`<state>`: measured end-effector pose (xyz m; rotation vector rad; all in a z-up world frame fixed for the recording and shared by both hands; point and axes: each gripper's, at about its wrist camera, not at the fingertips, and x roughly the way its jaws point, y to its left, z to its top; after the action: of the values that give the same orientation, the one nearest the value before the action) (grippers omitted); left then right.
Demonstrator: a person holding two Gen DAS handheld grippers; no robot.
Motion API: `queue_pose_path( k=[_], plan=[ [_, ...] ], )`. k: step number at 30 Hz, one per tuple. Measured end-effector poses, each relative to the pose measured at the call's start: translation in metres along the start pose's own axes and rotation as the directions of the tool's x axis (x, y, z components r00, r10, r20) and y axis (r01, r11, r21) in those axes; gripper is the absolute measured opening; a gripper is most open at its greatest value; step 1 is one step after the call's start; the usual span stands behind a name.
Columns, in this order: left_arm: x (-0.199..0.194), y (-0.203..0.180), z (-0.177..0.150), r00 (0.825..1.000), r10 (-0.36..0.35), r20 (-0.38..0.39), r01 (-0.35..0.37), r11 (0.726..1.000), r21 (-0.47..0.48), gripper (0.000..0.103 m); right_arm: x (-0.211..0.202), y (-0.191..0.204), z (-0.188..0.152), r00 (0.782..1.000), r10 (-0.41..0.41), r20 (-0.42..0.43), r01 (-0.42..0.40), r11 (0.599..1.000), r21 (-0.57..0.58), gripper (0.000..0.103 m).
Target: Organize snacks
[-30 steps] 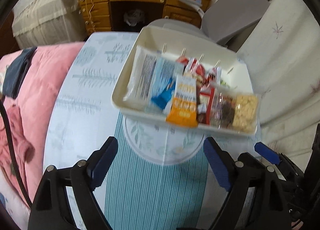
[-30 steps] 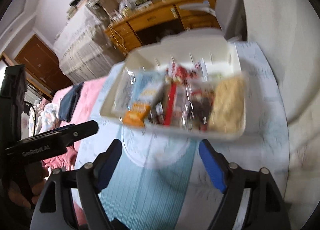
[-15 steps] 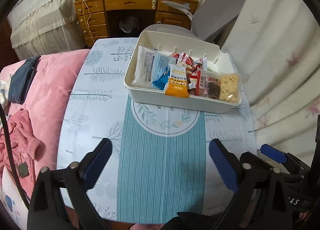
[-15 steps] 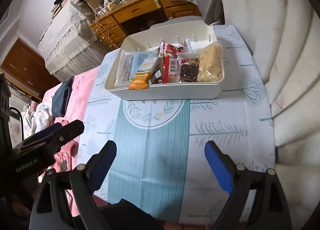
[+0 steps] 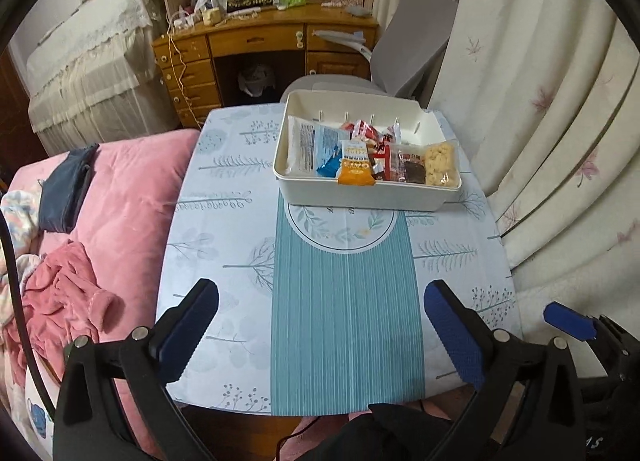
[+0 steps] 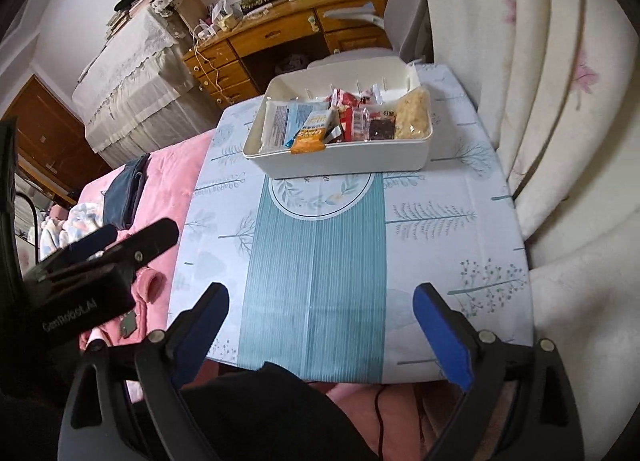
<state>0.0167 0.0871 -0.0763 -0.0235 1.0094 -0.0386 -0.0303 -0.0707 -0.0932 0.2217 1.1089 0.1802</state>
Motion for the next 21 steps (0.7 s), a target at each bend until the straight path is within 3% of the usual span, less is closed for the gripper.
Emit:
queue_pose_path(
  k=[13,21],
  plan=[
    [-0.018,0.011,-0.009,0.998,0.025,0.054,-0.026,0.999,0.025,0.102,-0.020,0.015,-0.010,0.990,-0.066,0.122,0.063,0.998,0.027,0.102],
    [-0.016,0.014,-0.006,0.997,0.015,0.072,-0.017,1.000,0.017,0.102,-0.015,0.021,-0.008,0.992,-0.060,0.112,0.057,0.998,0.023,0.102]
  ],
)
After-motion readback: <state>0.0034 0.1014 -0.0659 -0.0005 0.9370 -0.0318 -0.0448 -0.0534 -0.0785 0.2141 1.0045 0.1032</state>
